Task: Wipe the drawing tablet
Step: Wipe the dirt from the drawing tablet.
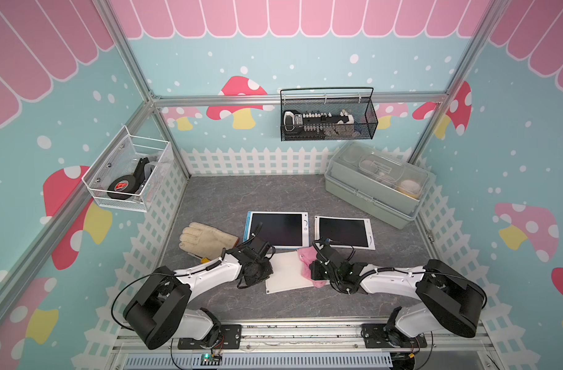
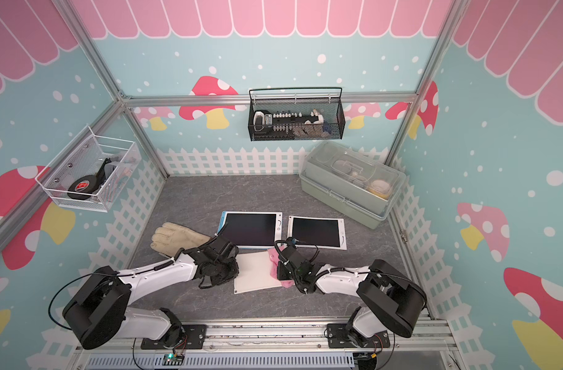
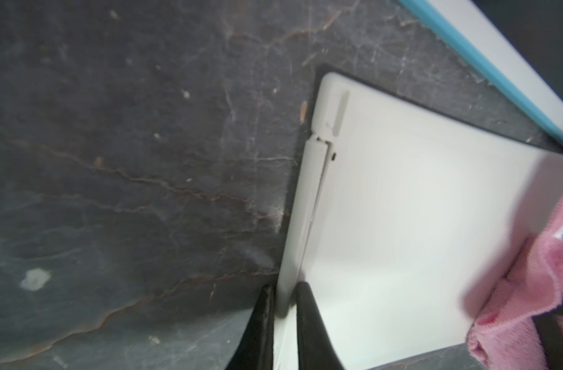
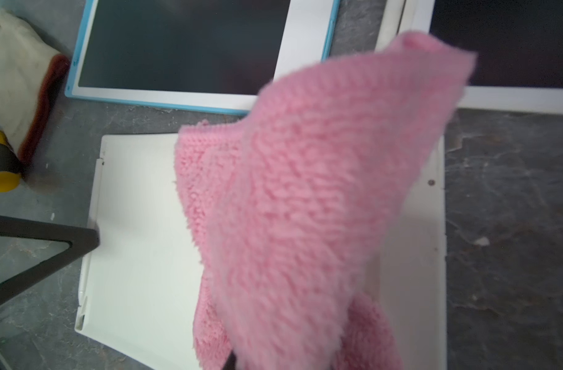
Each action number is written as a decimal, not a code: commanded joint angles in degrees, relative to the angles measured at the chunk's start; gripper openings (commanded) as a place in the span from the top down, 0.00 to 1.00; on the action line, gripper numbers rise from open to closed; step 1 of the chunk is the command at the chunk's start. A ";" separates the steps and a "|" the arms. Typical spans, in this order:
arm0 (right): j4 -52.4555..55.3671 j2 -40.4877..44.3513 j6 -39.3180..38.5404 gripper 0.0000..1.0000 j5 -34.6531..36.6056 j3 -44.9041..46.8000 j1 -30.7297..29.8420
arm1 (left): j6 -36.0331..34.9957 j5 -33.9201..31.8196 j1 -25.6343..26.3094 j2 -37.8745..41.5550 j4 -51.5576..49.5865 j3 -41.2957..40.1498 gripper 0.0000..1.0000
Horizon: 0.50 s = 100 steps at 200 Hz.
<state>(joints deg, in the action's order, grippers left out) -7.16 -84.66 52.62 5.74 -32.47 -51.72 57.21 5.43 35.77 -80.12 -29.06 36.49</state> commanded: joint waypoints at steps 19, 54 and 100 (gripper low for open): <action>-4.03 -16.40 1.23 1.00 -4.54 -15.68 -5.72 | -0.17 -1.88 0.10 -3.65 -3.94 -4.89 0.87; -7.79 -22.18 7.36 1.00 -4.35 -18.55 -3.42 | 0.09 -1.54 -0.16 -2.61 -3.49 -5.62 0.87; -0.34 -10.56 -3.18 1.00 -4.19 -8.71 4.80 | -0.34 -1.38 -1.46 -2.02 -3.49 -6.26 0.87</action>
<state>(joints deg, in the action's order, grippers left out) -14.92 -98.72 55.31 0.34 -43.42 -48.99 57.19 6.13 35.14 -78.65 -27.22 34.76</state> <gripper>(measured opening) 0.073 0.130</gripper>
